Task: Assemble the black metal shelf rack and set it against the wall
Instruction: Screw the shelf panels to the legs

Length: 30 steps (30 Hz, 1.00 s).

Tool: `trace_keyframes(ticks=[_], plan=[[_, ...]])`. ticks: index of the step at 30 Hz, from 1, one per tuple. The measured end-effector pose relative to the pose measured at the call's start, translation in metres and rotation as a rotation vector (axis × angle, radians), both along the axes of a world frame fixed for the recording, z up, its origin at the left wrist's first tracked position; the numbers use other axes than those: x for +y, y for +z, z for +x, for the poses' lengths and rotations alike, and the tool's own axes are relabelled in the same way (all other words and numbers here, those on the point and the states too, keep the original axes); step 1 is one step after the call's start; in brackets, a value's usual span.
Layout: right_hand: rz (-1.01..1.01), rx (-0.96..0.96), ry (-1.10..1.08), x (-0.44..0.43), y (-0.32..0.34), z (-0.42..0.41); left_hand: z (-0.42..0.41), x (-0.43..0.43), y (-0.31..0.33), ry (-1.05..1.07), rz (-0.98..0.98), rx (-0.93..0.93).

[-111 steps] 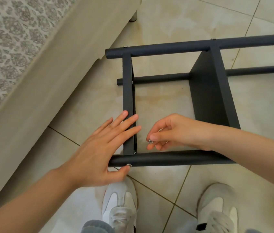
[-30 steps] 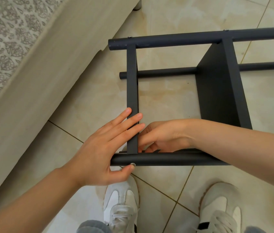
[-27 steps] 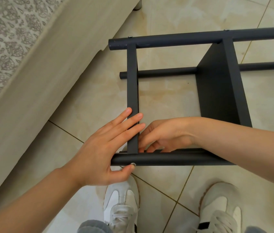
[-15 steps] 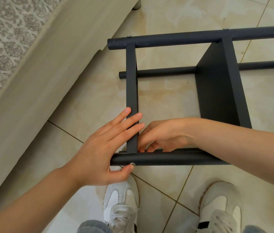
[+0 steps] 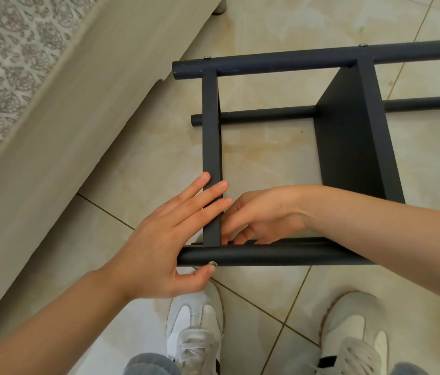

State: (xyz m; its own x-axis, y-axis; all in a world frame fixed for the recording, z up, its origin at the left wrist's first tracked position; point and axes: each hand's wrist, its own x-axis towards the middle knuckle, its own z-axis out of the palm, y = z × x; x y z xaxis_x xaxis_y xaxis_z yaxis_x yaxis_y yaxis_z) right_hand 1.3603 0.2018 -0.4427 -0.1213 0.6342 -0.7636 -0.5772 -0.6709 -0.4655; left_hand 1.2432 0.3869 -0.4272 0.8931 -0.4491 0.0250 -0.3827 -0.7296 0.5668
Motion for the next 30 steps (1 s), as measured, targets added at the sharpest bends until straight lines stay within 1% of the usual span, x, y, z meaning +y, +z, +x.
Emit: trace_keyframes(ticks=[5,10,15,20,24,28,30], plan=[[-0.032,-0.047,0.014,0.0013,-0.0013,-0.0025,-0.0002,0.0005,0.0000,-0.001,0.011,-0.002],[0.012,0.035,-0.106,0.0011,0.0000,-0.0031,-0.0005,0.0003,0.0003,0.004,0.005,0.001],[-0.017,-0.025,-0.055,0.0029,-0.0020,-0.0030,0.0002,-0.0005,0.0010,0.001,-0.003,0.003],[-0.009,0.081,-0.102,-0.0006,-0.0008,-0.0006,0.0004,-0.0005,0.0007,0.002,-0.007,-0.002],[-0.027,0.007,-0.094,0.0029,-0.0026,-0.0061,-0.0002,0.0007,0.0000,0.004,-0.004,-0.005],[0.030,0.069,-0.131,0.0005,-0.0006,-0.0049,0.0000,-0.0001,0.0000,0.003,-0.002,-0.009],[0.031,0.051,-0.122,0.0013,-0.0008,-0.0057,0.0000,0.0000,0.0004,0.005,-0.003,-0.010]])
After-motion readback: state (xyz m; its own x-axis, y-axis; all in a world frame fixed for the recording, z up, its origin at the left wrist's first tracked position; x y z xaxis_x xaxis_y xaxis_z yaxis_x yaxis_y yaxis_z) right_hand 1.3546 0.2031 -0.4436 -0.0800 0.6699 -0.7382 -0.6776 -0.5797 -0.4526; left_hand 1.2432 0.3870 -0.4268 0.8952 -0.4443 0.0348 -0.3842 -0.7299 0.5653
